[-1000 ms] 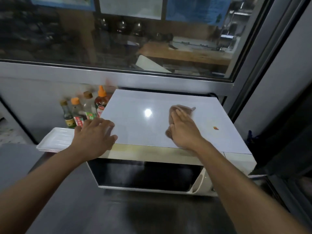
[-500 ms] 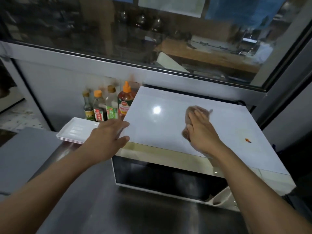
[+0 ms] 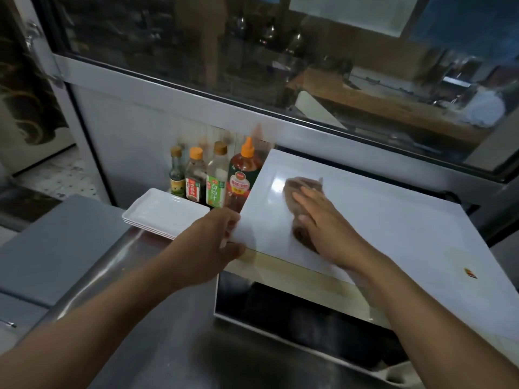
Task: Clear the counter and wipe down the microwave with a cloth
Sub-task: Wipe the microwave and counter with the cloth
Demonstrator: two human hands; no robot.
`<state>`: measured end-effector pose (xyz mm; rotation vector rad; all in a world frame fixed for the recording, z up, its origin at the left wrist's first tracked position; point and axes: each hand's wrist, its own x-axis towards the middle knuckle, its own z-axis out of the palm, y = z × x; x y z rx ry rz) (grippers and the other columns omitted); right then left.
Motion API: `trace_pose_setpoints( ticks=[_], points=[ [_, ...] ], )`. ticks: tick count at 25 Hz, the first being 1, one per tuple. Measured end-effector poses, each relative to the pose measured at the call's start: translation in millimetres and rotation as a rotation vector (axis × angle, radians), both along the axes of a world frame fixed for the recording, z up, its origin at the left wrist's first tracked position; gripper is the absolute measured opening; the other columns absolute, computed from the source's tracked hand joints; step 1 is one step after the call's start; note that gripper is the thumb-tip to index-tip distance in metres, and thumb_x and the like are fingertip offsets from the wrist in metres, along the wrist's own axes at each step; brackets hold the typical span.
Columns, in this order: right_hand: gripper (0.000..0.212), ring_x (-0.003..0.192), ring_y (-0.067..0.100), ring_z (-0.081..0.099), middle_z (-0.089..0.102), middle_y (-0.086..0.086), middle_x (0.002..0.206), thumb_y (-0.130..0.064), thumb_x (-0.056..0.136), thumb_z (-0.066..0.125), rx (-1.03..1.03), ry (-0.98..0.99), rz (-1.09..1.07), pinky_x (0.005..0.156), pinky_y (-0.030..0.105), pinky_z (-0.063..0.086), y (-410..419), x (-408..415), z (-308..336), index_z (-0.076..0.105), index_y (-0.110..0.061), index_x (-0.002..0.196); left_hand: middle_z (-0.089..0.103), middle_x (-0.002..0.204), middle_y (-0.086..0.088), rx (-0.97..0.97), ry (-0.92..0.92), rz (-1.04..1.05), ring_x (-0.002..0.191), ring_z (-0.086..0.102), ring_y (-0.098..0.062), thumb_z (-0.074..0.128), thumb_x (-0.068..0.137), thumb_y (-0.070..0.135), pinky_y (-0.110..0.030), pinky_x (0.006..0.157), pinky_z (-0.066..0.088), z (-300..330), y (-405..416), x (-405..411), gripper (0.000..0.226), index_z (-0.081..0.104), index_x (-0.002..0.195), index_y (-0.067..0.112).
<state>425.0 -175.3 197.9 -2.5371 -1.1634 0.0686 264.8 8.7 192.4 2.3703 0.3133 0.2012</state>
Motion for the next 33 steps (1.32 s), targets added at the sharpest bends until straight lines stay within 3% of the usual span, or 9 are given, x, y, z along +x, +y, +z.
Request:
trace_pose_setpoints(
  ticks=[4, 8, 12, 14, 16, 18, 23, 29, 33],
  points=[
    [0.05, 0.146, 0.015, 0.01, 0.012, -0.003, 0.159, -0.028, 0.101, 0.031, -0.056, -0.07, -0.056, 0.117, 0.034, 0.014, 58.4, 25.7, 3.6, 0.018, -0.023, 0.149, 0.041, 0.11, 0.016, -0.033, -0.046, -0.01, 0.093, 0.044, -0.003, 0.061, 0.087, 0.031, -0.01, 0.07, 0.034, -3.1, -0.9, -3.5, 0.043, 0.043, 0.126, 0.025],
    [0.051, 0.143, 0.011, 0.018, 0.023, -0.006, 0.155, -0.032, 0.095, 0.033, 0.021, -0.118, 0.207, 0.117, 0.033, 0.02, 42.1, -17.9, -11.6, 0.026, -0.027, 0.146, 0.039, 0.109, 0.019, -0.102, -0.071, -0.035, 0.095, 0.045, -0.002, 0.061, 0.086, 0.034, -0.004, 0.07, 0.035, -4.6, 1.9, -5.9, 0.045, 0.043, 0.127, 0.027],
    [0.044, 0.133, 0.009, 0.031, 0.038, -0.009, 0.146, -0.036, 0.092, 0.037, 0.052, -0.125, 0.314, 0.107, 0.026, 0.025, 55.1, -2.4, -4.1, 0.041, -0.028, 0.135, 0.043, 0.106, 0.019, -0.115, -0.064, -0.055, 0.096, 0.05, -0.005, 0.065, 0.083, 0.036, -0.013, 0.072, 0.043, -8.9, 8.5, -2.0, 0.043, 0.043, 0.119, 0.03],
    [0.035, 0.129, 0.013, 0.037, 0.046, -0.005, 0.14, -0.03, 0.095, 0.04, -0.001, -0.142, 0.262, 0.108, 0.031, 0.03, 84.9, 26.5, 1.6, 0.051, -0.024, 0.128, 0.046, 0.105, 0.017, -0.125, -0.058, -0.041, 0.095, 0.052, -0.008, 0.067, 0.081, 0.038, -0.018, 0.072, 0.046, -11.2, 8.4, -0.8, 0.04, 0.042, 0.111, 0.032],
    [0.023, 0.116, 0.017, 0.046, 0.056, -0.001, 0.122, -0.028, 0.094, 0.042, -0.098, -0.169, 0.19, 0.102, 0.042, 0.039, 109.4, 47.3, 5.5, 0.06, -0.021, 0.107, 0.046, 0.103, 0.016, -0.116, -0.049, -0.024, 0.095, 0.051, -0.009, 0.065, 0.082, 0.042, -0.023, 0.076, 0.046, -13.5, 7.9, -2.7, 0.037, 0.039, 0.106, 0.034],
    [0.018, 0.103, 0.018, 0.049, 0.058, -0.001, 0.106, -0.027, 0.091, 0.042, -0.14, -0.194, 0.16, 0.094, 0.045, 0.041, 115.3, 48.9, 5.2, 0.058, -0.021, 0.09, 0.046, 0.107, 0.014, -0.088, -0.053, -0.011, 0.096, 0.05, -0.011, 0.061, 0.084, 0.044, -0.027, 0.081, 0.044, -14.4, 8.6, -9.9, 0.037, 0.04, 0.111, 0.03],
    [0.022, 0.095, 0.018, 0.049, 0.06, -0.001, 0.092, -0.028, 0.084, 0.037, -0.105, -0.163, 0.279, 0.089, 0.042, 0.039, 97.2, -18.5, 5.4, 0.056, -0.016, 0.078, 0.053, 0.114, 0.003, -0.042, -0.124, 0.028, 0.1, 0.054, -0.018, 0.055, 0.09, 0.031, -0.034, 0.084, 0.045, -12.5, 22.7, -39.2, 0.025, 0.046, 0.112, 0.022],
    [0.018, 0.114, 0.016, 0.044, 0.057, -0.006, 0.112, -0.029, 0.085, 0.052, -0.121, -0.272, 0.326, 0.098, 0.037, 0.036, 70.9, -99.6, -1.1, 0.062, -0.02, 0.097, 0.055, 0.119, -0.004, 0.043, -0.099, 0.004, 0.099, 0.051, -0.016, 0.057, 0.091, 0.022, -0.024, 0.08, 0.037, -12.3, 31.0, -55.8, 0.029, 0.049, 0.117, 0.015],
    [0.043, 0.132, 0.012, 0.032, 0.041, -0.008, 0.141, -0.028, 0.089, 0.055, -0.115, -0.357, 0.199, 0.109, 0.033, 0.028, 51.0, -120.9, -11.3, 0.049, -0.026, 0.132, 0.054, 0.12, -0.003, 0.004, -0.049, -0.038, 0.094, 0.048, -0.012, 0.055, 0.091, 0.02, -0.023, 0.078, 0.036, -6.6, 28.7, -52.8, 0.031, 0.047, 0.121, 0.017]
  ],
)
